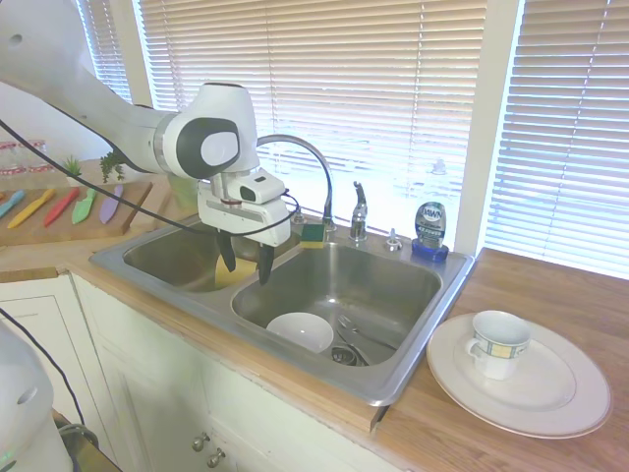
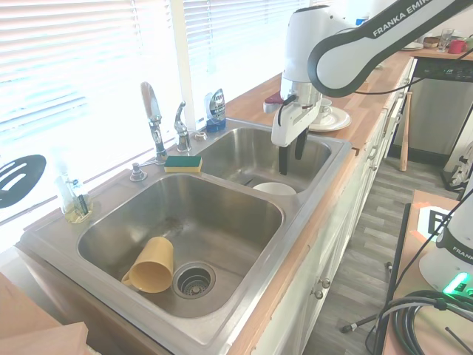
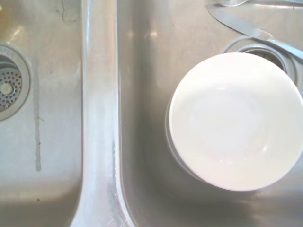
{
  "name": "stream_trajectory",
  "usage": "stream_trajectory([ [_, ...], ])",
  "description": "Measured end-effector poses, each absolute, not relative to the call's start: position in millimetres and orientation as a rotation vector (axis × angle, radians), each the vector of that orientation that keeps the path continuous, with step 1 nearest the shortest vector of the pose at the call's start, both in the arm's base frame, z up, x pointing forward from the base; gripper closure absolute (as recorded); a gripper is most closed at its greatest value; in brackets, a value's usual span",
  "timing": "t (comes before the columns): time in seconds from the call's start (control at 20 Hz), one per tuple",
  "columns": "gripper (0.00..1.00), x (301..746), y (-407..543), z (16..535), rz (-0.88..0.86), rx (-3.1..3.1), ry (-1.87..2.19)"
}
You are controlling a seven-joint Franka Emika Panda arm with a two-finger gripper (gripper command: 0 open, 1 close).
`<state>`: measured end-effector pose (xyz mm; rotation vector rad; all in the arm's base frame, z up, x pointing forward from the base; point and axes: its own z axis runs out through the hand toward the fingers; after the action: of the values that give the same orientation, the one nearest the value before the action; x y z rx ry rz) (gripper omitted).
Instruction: Turn off the faucet
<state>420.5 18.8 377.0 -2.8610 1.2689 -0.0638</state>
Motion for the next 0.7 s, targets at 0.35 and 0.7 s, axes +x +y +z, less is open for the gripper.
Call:
stream_trajectory([
  [0.35,1.00,420.7,19.7,376.8,-0.074,-2.882,1.248],
  [0.7,1.00,421.5,21.7,377.0,-0.085,-2.885,1.239],
])
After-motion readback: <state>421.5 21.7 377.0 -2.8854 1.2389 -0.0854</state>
